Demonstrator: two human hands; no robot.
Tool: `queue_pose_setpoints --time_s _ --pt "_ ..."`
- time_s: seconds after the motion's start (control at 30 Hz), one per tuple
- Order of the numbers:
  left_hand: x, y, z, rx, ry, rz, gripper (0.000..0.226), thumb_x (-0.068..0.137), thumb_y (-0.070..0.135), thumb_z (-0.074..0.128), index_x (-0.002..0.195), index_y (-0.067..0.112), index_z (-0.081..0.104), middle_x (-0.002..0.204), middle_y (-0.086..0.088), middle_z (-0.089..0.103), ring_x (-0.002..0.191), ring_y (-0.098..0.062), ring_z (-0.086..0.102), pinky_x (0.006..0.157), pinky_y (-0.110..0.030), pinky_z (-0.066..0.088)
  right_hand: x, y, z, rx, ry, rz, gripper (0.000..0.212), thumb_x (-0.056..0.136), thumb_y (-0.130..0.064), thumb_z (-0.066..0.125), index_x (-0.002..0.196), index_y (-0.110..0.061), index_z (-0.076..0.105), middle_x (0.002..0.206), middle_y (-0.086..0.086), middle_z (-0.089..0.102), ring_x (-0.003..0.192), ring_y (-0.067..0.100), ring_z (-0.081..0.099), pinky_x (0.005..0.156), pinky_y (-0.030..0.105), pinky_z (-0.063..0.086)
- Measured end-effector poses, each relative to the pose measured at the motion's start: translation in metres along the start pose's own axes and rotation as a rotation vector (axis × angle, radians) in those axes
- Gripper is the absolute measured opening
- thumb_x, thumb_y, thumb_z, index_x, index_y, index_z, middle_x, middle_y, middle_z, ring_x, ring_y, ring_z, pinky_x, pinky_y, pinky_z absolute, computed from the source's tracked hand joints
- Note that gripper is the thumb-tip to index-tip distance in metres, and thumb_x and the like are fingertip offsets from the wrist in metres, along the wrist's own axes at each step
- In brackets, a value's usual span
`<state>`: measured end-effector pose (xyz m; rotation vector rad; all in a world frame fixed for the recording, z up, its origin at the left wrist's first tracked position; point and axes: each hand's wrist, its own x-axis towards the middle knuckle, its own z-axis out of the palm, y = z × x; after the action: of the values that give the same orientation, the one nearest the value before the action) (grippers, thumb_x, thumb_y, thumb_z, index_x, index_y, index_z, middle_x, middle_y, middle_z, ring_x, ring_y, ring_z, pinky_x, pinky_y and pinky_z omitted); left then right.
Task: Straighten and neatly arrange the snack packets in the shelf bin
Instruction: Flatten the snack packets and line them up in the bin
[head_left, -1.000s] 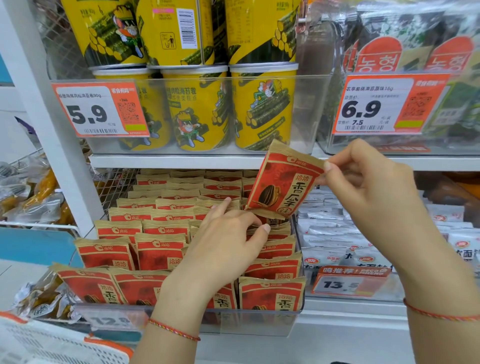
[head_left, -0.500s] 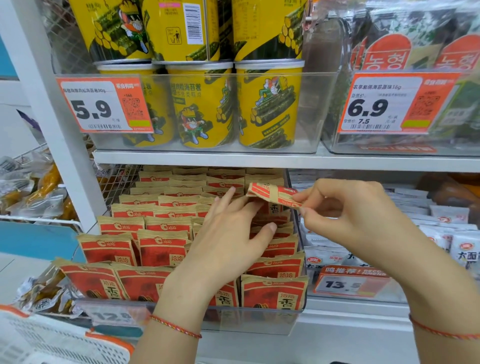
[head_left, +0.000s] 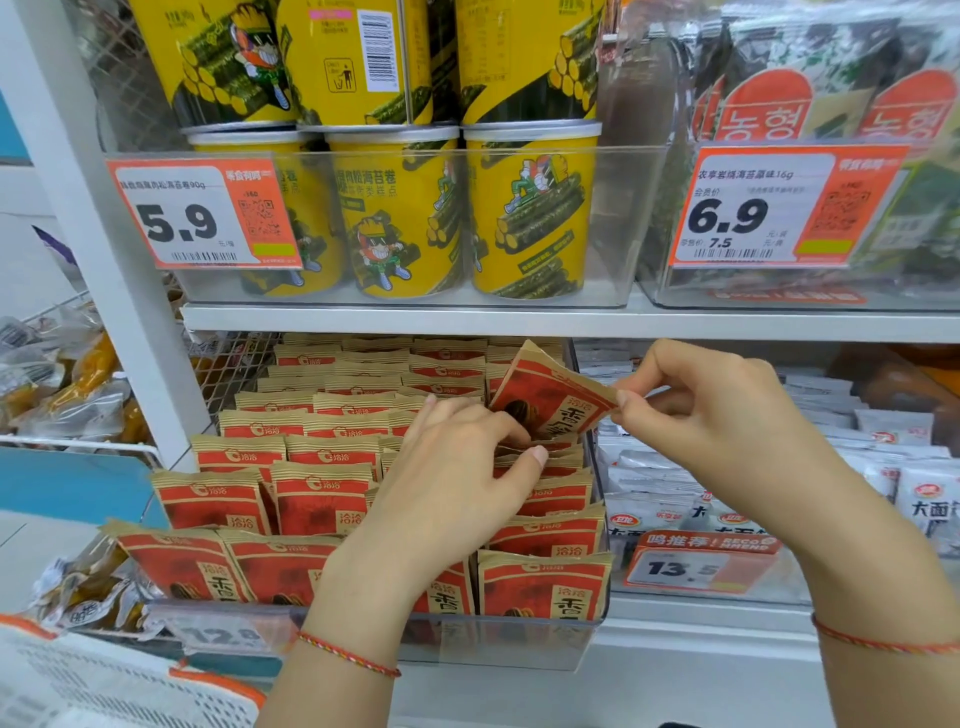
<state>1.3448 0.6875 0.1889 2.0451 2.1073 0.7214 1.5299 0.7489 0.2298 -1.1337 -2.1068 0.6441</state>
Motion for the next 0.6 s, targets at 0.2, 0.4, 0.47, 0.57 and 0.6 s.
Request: queue_pose_setpoints --time_s 0.2,0.4,0.47,0.57,0.6 --pt "0.0011 0.0002 -0.0001 0.004 0.002 -0.008 0.033 0.097 0.050 0.044 0.115 0.032 0.066 0.125 0.010 0.060 0.139 -0.007 0.027 0.118 -0.027 -0.003 0.0012 0.0010 0.0035 -0.039 -0.045 0.003 0.016 0.083 -0.024 0.063 0.068 -0.026 0.057 0.071 -0.006 0.072 0.056 0.000 0.061 0.046 0.013 0.038" --pt "0.0018 0.0004 0.0006 -0.012 -0.005 -0.016 0.030 0.097 0.050 0.044 0.111 0.033 0.064 0.125 0.010 0.060 0.138 -0.007 0.027 0.118 -0.028 0.001 0.0014 -0.0022 0.0031 -0.061 -0.101 -0.001 0.019 0.082 -0.021 0.063 0.066 -0.026 0.056 0.078 -0.006 0.072 0.063 -0.003 0.064 0.048 0.018 0.044" --pt "0.0024 -0.0007 0.0013 -0.012 0.002 -0.019 0.030 0.096 0.051 0.044 0.110 0.035 0.064 0.127 0.009 0.059 0.139 -0.007 0.028 0.118 -0.028 -0.001 0.0015 -0.0018 0.0048 -0.061 -0.109 0.008 0.018 0.082 -0.022 0.063 0.066 -0.026 0.056 0.076 -0.006 0.072 0.064 0.002 0.066 0.056 0.025 0.049" --pt "0.0010 -0.0010 0.0009 -0.010 0.031 -0.015 0.030 0.097 0.051 0.044 0.113 0.035 0.064 0.125 0.011 0.060 0.140 -0.006 0.026 0.118 -0.027 -0.004 0.0007 0.0004 0.0026 -0.037 -0.050 0.004 0.015 0.082 -0.026 0.063 0.069 -0.027 0.057 0.066 -0.005 0.071 0.062 0.006 0.066 0.052 0.024 0.047" --pt "0.0001 -0.0007 0.0004 -0.008 0.046 -0.008 0.030 0.097 0.050 0.044 0.114 0.035 0.063 0.124 0.013 0.060 0.140 -0.006 0.026 0.118 -0.027 -0.004 0.0004 0.0008 0.0013 -0.016 -0.013 -0.009 0.013 0.081 -0.028 0.062 0.069 -0.027 0.057 0.065 -0.005 0.071 0.063 0.007 0.067 0.053 0.024 0.048"
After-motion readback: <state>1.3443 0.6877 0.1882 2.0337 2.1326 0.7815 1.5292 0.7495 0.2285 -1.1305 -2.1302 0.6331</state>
